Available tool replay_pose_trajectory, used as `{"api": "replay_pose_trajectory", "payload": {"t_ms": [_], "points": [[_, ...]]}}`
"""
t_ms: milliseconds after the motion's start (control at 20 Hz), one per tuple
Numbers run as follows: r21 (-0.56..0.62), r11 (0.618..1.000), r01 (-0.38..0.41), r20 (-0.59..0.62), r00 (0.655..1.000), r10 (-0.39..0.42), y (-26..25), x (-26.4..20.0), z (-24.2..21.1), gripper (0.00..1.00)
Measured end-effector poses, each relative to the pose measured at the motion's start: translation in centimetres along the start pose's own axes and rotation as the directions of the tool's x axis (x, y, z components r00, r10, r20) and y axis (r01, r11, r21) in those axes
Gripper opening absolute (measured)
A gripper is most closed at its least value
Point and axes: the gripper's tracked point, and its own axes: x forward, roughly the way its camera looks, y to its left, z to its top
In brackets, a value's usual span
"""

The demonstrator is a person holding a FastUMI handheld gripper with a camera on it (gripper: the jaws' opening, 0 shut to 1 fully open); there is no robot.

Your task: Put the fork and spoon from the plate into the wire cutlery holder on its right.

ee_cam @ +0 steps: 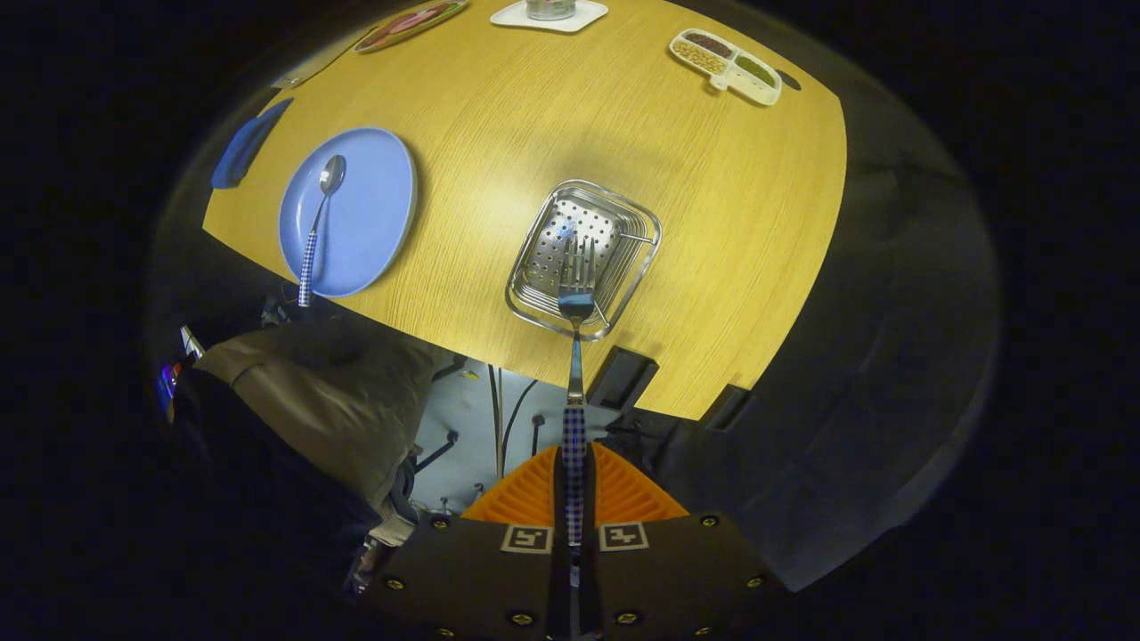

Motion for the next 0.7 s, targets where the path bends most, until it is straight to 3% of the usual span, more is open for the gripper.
{"api": "replay_pose_trajectory", "payload": {"t_ms": [700], "points": [[0.026, 0.999, -0.048, -0.162, 0.985, 0.052, -0.7, 1.3, 4.0, 0.05]]}}
